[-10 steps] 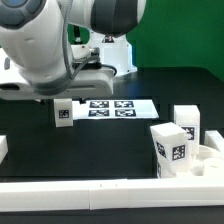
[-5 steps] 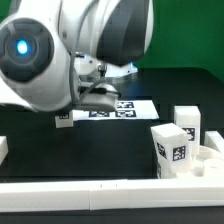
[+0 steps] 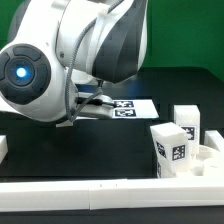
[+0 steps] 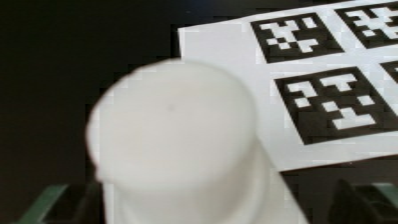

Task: Assemble stool

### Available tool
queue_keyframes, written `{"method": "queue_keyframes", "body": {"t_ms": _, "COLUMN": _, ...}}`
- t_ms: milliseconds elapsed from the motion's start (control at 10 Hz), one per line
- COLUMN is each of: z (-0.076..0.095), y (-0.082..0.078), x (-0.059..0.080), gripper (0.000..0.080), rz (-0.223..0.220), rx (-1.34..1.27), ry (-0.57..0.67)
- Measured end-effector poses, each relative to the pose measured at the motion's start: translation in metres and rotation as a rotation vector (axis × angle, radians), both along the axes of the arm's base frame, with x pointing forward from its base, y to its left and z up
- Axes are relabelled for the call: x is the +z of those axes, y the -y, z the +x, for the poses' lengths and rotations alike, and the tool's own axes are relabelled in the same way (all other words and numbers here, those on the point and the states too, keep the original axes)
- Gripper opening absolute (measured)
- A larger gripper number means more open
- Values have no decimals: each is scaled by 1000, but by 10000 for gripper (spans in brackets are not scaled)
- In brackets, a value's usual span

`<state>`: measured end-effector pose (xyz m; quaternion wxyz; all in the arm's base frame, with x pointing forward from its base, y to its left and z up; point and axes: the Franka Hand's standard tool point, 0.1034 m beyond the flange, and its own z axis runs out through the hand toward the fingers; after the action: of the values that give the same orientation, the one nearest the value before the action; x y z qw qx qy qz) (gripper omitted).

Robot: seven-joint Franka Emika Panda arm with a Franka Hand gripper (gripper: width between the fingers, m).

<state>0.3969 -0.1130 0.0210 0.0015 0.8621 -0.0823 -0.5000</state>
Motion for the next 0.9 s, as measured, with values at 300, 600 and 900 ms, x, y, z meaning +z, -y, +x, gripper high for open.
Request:
{"method": "queue_keyframes", "body": {"t_ms": 300, "z": 1, "y": 1, "x": 0, "gripper": 337, "rz": -1, "rx": 0, "ry": 7}}
{"method": "queue_keyframes", "body": {"t_ms": 600, "z": 36, "y": -11, "x": 44, "gripper": 329, "rz": 28, "rx": -11, "ry": 141}}
{"method": "queue_keyframes", "body": {"t_ms": 900, "z": 61, "y": -15, "x": 62, "gripper": 329, "rz": 8, "rx": 23, "ry": 461}}
